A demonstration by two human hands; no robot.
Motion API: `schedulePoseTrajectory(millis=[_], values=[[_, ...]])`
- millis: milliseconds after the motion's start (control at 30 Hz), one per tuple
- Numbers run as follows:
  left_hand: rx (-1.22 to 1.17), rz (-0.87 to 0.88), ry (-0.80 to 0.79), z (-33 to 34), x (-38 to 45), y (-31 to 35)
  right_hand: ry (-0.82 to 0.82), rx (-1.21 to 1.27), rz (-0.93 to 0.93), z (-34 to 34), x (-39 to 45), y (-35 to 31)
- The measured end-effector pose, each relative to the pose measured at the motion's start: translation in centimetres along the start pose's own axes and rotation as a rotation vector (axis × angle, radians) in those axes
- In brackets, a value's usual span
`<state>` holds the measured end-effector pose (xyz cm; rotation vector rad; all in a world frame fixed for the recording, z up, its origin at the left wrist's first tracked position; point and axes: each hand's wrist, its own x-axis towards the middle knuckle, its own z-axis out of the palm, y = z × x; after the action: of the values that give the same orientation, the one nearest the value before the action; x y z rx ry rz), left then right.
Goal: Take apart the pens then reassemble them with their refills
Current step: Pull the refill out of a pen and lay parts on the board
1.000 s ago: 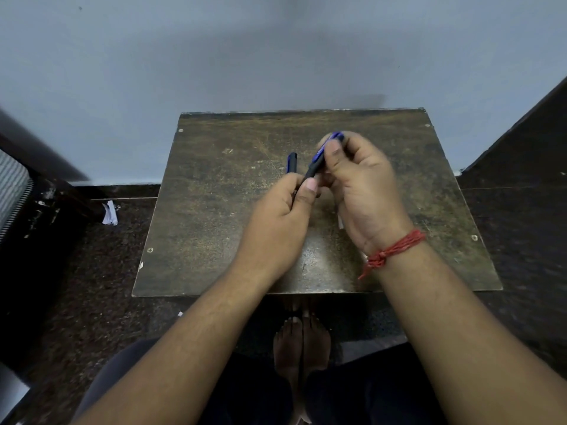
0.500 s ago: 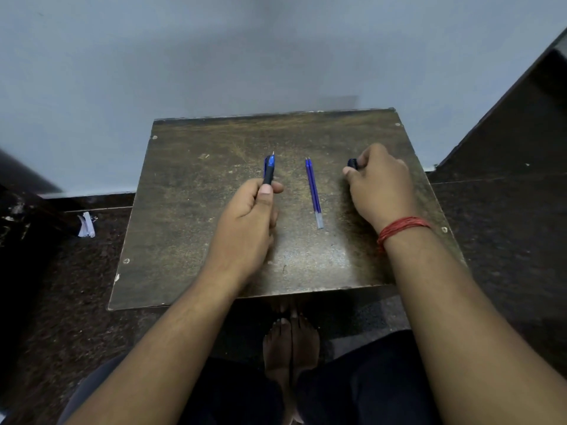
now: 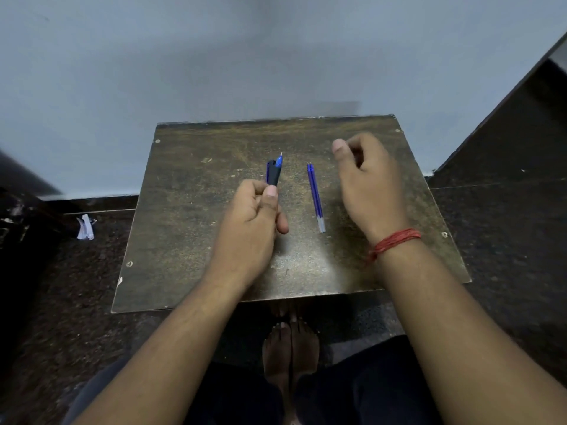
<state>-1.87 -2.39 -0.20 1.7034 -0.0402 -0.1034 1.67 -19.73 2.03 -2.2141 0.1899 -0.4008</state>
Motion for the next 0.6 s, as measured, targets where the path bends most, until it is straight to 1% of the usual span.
schedulePoseTrajectory(millis=[67, 133, 233, 367, 467, 600], values=[[-0.008, 0.004, -0.003, 0.2, 0.1, 0.1, -0.176, 0.307, 0.083, 1.2, -1.3, -1.4], [-0.007, -0.009, -0.013, 0.2, 0.1, 0.1, -0.302, 0.459, 0.132, 2.1, -2.2, -2.1], [0.024, -0.016, -0.025, 0.2, 0.2, 0.1, -0.316, 0.552, 0.139, 2.8, -2.2, -2.4], [0.034, -0.025, -0.05, 0.3, 0.0, 0.2, -0.337, 0.587, 0.137, 2.7, -2.2, -2.1], [-0.02, -0.042, -0.058, 0.4, -0.1, 0.1, -0.34, 0.669, 0.164, 2.4, -2.2, -2.1], [-0.149, -0.113, -0.081, 0.6, 0.0, 0.4, -0.337, 0.72, 0.175, 2.5, -2.0, -1.9]])
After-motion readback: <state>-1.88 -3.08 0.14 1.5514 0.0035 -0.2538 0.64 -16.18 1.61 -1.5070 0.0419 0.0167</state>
